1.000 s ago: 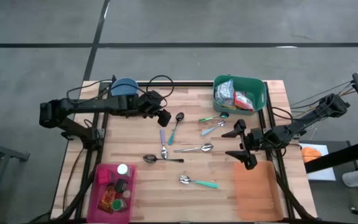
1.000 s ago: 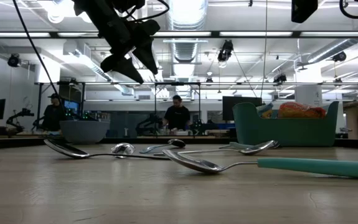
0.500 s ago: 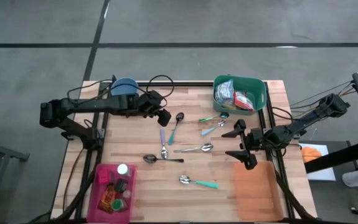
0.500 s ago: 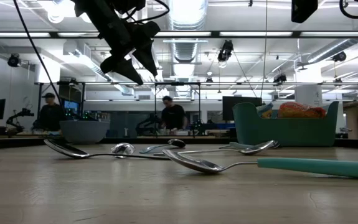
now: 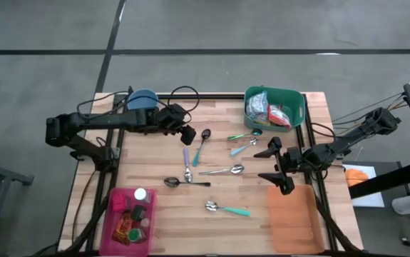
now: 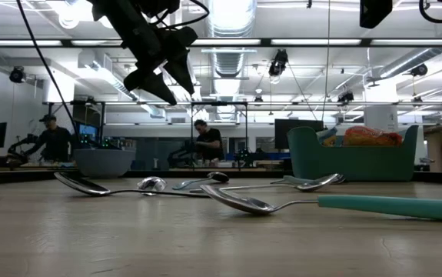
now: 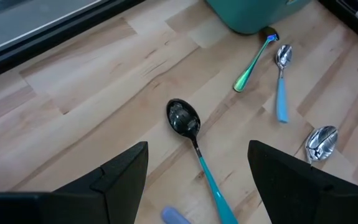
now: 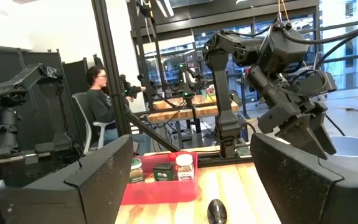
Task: Pick & Place Food Item
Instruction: Put the silver spoon into the orange bin
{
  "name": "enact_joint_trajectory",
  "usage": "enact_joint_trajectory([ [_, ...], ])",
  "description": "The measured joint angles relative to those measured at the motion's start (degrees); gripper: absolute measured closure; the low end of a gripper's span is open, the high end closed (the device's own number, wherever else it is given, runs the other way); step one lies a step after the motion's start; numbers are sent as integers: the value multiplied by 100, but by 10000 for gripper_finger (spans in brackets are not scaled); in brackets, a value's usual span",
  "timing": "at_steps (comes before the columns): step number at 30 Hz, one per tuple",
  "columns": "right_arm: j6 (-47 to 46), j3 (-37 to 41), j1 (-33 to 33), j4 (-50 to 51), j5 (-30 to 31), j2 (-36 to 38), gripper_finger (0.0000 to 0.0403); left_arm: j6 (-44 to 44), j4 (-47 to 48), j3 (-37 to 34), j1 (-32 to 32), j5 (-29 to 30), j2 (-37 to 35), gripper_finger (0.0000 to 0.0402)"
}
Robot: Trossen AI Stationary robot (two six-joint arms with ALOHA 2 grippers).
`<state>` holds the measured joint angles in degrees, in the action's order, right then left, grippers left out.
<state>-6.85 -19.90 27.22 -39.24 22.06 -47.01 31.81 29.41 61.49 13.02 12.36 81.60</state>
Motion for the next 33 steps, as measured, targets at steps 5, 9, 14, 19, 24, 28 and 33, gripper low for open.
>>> enact_joint_trajectory([
  [5,-42,0,1,11,-2,0,81,0,0,0,0,0,0,122],
  [9,-46,0,0,44,0,-4,81,0,0,0,0,0,0,122],
  [14,119,0,0,48,0,-4,81,-2,0,0,0,0,0,122],
  [19,88,0,0,47,-2,-4,81,-2,0,0,0,0,0,122],
  [24,210,0,-11,0,15,-2,81,0,2,0,0,2,0,122],
  [28,119,-2,-9,326,11,-3,81,0,0,0,0,0,0,122],
  [33,-178,-2,-9,899,11,-20,81,0,2,0,0,0,0,122],
])
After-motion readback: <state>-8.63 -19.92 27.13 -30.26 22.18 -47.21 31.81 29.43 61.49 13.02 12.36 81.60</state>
